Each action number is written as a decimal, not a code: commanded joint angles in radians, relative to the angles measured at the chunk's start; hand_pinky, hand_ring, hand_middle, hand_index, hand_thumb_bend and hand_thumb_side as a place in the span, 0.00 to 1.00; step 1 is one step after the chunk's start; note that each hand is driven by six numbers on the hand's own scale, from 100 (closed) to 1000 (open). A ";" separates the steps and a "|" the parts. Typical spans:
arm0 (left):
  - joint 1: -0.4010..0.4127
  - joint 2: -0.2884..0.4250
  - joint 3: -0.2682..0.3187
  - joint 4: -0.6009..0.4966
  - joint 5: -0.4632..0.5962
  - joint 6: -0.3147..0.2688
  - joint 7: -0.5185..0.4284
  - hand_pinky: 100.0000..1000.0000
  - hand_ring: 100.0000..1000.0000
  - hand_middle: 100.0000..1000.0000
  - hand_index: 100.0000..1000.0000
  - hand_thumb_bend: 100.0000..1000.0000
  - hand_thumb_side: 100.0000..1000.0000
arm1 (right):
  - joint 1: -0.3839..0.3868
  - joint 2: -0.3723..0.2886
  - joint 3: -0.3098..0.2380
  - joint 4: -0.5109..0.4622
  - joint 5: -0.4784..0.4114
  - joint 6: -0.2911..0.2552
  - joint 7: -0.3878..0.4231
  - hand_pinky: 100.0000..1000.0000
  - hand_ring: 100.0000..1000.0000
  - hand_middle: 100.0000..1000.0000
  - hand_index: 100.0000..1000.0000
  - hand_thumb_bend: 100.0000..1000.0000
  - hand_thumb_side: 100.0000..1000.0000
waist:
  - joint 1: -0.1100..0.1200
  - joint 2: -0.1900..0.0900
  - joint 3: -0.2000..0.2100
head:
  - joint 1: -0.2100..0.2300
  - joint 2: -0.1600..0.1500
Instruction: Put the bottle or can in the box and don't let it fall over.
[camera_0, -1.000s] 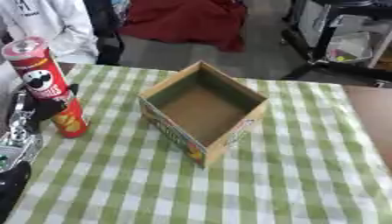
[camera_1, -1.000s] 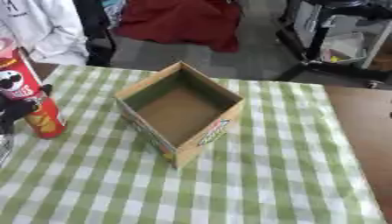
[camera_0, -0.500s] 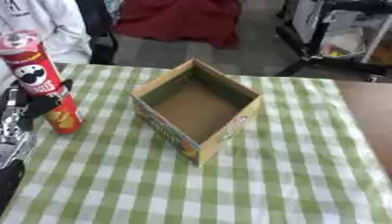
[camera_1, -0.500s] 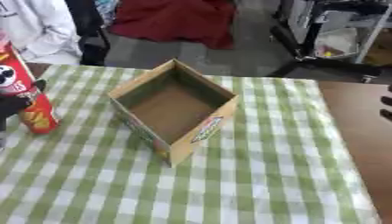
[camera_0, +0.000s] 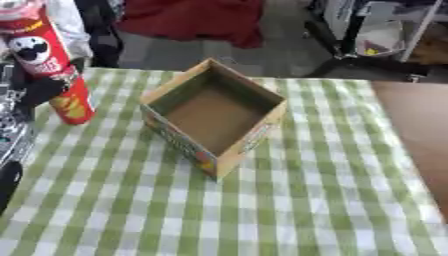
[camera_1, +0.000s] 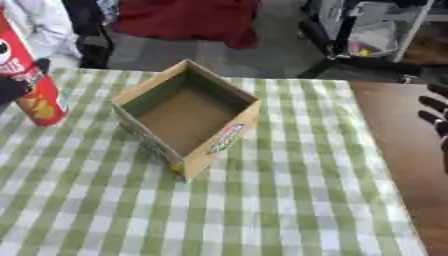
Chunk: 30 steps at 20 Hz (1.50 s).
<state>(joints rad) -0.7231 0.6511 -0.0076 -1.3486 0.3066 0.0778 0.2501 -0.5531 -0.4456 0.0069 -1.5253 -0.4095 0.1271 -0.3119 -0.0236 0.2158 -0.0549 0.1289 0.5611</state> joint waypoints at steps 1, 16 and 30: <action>-0.062 -0.008 -0.029 -0.053 -0.015 0.037 -0.016 0.81 0.47 0.45 0.54 0.32 0.00 | -0.014 -0.027 -0.005 -0.012 0.001 -0.002 0.003 0.86 0.85 0.83 0.88 0.23 0.90 | 0.005 -0.026 -0.004 | -0.008 0.004; -0.260 -0.187 -0.107 0.010 -0.086 0.077 -0.064 0.80 0.48 0.46 0.55 0.31 0.00 | -0.036 -0.006 0.002 -0.019 -0.002 -0.001 0.006 0.87 0.85 0.83 0.88 0.23 0.90 | 0.029 -0.018 -0.049 | -0.029 -0.009; -0.234 -0.264 -0.116 0.079 -0.157 0.001 -0.066 0.79 0.49 0.47 0.56 0.32 0.00 | -0.073 0.013 0.005 -0.035 -0.004 -0.004 0.008 0.87 0.85 0.83 0.88 0.23 0.90 | 0.044 0.016 -0.096 | -0.010 -0.029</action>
<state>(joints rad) -0.9408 0.3773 -0.1264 -1.2631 0.1557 0.0936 0.1847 -0.6077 -0.4174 0.0140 -1.5330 -0.4098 0.1257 -0.3057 0.0232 0.2479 -0.1499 0.1175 0.5468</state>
